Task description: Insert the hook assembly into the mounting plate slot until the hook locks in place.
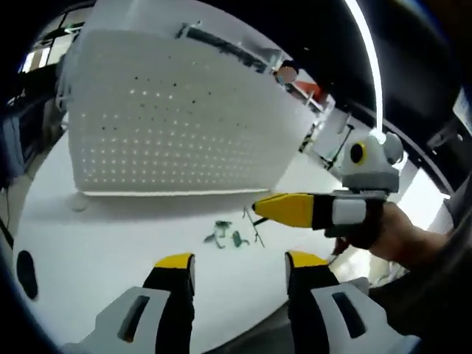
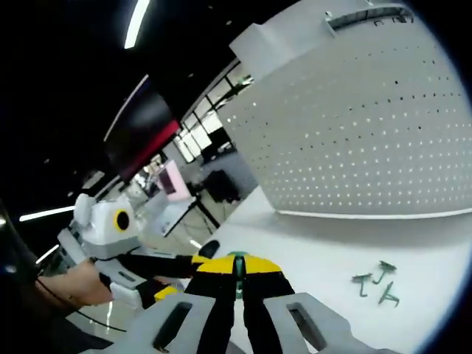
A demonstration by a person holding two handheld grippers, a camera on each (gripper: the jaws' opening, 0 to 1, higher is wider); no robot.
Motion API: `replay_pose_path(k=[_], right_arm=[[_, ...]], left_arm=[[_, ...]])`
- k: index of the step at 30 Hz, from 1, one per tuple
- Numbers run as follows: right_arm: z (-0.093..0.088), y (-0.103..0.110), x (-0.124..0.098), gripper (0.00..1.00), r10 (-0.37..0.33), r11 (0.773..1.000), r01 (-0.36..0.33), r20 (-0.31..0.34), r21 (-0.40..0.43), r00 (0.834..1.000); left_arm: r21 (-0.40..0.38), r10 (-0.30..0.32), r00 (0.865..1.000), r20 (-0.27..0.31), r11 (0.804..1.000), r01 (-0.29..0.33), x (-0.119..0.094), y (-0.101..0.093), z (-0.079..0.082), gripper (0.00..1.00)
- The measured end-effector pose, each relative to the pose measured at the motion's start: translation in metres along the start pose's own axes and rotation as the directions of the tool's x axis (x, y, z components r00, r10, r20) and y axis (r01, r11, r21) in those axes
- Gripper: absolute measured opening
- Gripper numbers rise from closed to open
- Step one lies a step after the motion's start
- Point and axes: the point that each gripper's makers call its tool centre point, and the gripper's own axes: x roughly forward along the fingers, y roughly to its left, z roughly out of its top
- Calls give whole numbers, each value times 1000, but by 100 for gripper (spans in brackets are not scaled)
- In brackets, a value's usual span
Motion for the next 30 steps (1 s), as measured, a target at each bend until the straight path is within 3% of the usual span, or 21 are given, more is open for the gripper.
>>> replay_pose_path(k=[3,10,20,27,30], right_arm=[[-1,9,0,0,19,1000,-19,8,-3,1000],[2,19,0,0,35,999,-34,32,-30,999],[5,31,1,0,50,995,-47,42,-85,998],[4,31,3,0,52,995,-48,42,-82,998],[4,32,3,0,52,995,-48,42,-87,998]], left_arm=[[-10,4,1000,6,1000,-4,-1,2,2,47],[-13,-18,1000,17,1000,18,-2,-1,5,29],[-69,-61,997,52,996,64,-4,-7,8,22],[-83,-105,993,61,990,110,-5,-15,9,8],[-80,-102,992,68,991,107,-6,-15,9,6]])
